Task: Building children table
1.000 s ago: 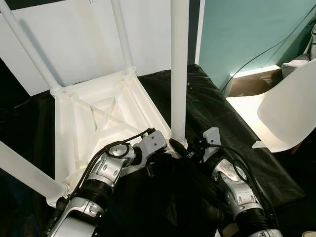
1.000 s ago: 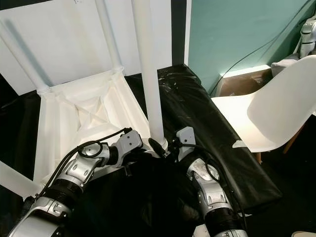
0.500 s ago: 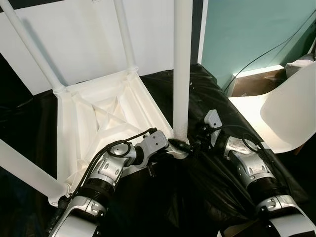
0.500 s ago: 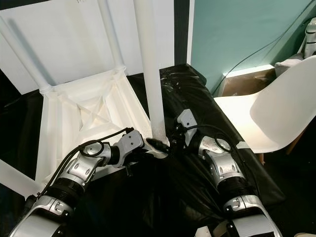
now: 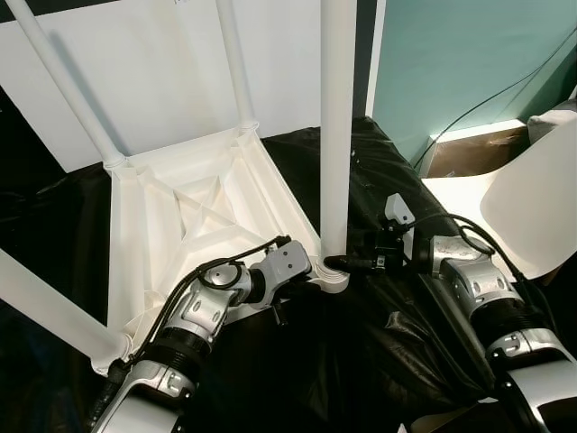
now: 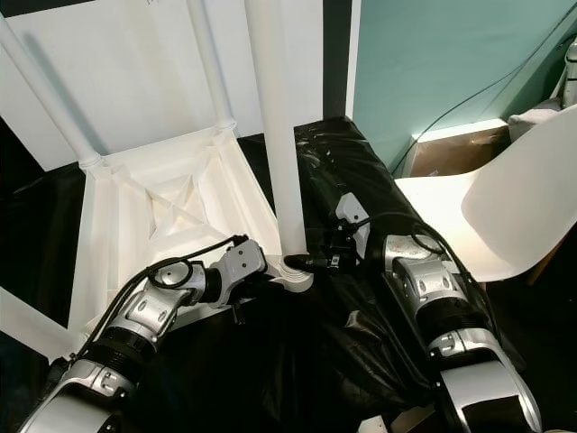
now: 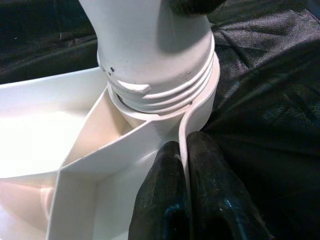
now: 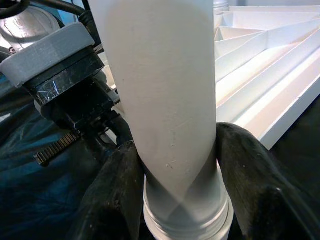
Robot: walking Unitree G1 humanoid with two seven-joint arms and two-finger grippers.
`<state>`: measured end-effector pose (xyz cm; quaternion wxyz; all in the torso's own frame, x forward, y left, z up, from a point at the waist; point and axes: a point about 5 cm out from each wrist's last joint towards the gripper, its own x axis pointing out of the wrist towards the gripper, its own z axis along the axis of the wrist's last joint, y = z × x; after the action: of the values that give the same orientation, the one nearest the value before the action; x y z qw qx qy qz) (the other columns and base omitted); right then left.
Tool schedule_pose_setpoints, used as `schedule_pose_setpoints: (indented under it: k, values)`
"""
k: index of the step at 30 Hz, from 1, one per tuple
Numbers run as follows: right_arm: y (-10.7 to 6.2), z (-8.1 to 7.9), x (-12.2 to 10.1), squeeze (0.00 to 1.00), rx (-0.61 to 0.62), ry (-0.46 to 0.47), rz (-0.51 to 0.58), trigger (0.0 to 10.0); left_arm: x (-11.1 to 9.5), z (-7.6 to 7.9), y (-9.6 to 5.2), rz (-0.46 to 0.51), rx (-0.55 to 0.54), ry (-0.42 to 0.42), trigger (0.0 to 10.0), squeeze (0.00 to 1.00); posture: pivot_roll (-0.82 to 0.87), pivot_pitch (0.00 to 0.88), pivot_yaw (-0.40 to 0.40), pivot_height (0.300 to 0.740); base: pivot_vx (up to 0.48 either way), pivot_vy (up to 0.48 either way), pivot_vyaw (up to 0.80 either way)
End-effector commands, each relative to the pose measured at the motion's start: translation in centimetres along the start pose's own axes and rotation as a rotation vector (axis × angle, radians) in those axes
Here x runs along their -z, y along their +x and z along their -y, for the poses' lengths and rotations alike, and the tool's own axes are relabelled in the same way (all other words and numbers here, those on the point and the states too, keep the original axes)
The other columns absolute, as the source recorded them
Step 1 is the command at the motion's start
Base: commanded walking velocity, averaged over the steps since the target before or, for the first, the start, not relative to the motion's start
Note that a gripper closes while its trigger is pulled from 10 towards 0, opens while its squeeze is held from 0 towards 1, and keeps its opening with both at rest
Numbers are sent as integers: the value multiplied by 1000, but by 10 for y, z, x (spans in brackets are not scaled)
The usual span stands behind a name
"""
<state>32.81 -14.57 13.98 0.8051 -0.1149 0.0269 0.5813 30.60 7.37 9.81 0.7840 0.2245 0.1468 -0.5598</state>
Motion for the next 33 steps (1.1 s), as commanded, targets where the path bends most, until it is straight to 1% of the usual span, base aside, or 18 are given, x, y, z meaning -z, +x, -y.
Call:
schedule_pose_setpoints:
  k: [1, 3, 4, 6, 7, 8, 9, 15, 18, 19, 20, 21, 22, 23, 25, 27, 28, 33]
  values:
    - [11, -14, 6, 0, 31, 15, 78, 0, 42, 24, 8, -94, 24, -150, 10000, 0, -14, 0, 21, 740, 0, 0, 0]
    - [19, -19, -1, 0, 326, -9, 218, 0, 42, 24, 8, -94, 21, -151, 10000, 0, -11, 0, 19, 740, 0, 0, 0]
    - [19, -19, -1, 0, 326, -9, 218, 0, 42, 24, 8, -94, 21, -151, 10000, 0, -11, 0, 19, 740, 0, 0, 0]
    - [18, -29, -3, 0, 523, 0, 300, 0, 43, 24, 7, -96, 17, -153, 10000, 0, -6, 0, 16, 740, 0, 0, 0]
    - [19, -39, -3, 0, 562, 12, 324, 0, 43, 24, 6, -98, 15, -155, 10000, 0, -1, 0, 16, 740, 0, 0, 0]
    - [19, -39, -3, 0, 562, 12, 324, 0, 43, 24, 6, -98, 15, -155, 10000, 0, -1, 0, 16, 740, 0, 0, 0]
    - [18, -49, -5, 0, 624, 34, 353, 0, 45, 25, 4, -101, 16, -157, 10000, 0, 0, 0, 18, 740, 0, 0, 0]
    - [13, -44, -4, 0, 758, 43, 363, 0, 46, 25, 3, -108, 21, -155, 10000, 0, -3, 0, 29, 740, 0, 0, 0]
    - [15, -44, -4, 0, 767, 42, 356, 0, 45, 25, 3, -107, 22, -154, 10000, 0, -2, 0, 30, 740, 0, 0, 0]
    - [17, -45, -3, 0, 774, 45, 346, 4235, 45, 25, 3, -107, 23, -153, 10000, 0, -3, 0, 32, 740, 0, 0, 0]
    - [17, -45, -3, 0, 774, 45, 346, 4235, 45, 25, 3, -107, 23, -153, 10000, 0, -3, 0, 32, 740, 0, 0, 0]
    - [19, -46, -4, 0, 758, 50, 344, 10000, 44, 24, 4, -106, 24, -152, 10000, 0, -4, 0, 34, 740, 0, 0, 0]
    - [22, -46, -4, 1000, 711, 63, 353, 10000, 44, 25, 4, -106, 25, -151, 10000, 0, -6, 0, 35, 740, 0, 0, 0]
    - [22, -46, -4, 1000, 711, 63, 353, 10000, 44, 25, 4, -106, 25, -151, 10000, 0, -6, 0, 35, 740, 0, 0, 0]
    - [30, -47, -4, 1000, 561, 71, 325, 10000, 44, 25, 4, -106, 27, -151, 10000, 0, -10, 0, 34, 740, 0, 0, 0]
    - [32, -46, -3, 1000, 510, 62, 304, 10000, 44, 25, 4, -106, 27, -151, 10000, 0, -9, 0, 33, 740, 0, 0, 0]
    - [32, -43, -3, 0, 458, 48, 277, 10000, 44, 25, 4, -107, 27, -151, 10000, 0, -9, 0, 30, 740, 0, 0, 0]
    - [31, -33, -1, 0, 339, 23, 204, 10000, 44, 24, 5, -105, 22, -153, 10000, 0, -5, 0, 23, 740, 0, 0, 0]
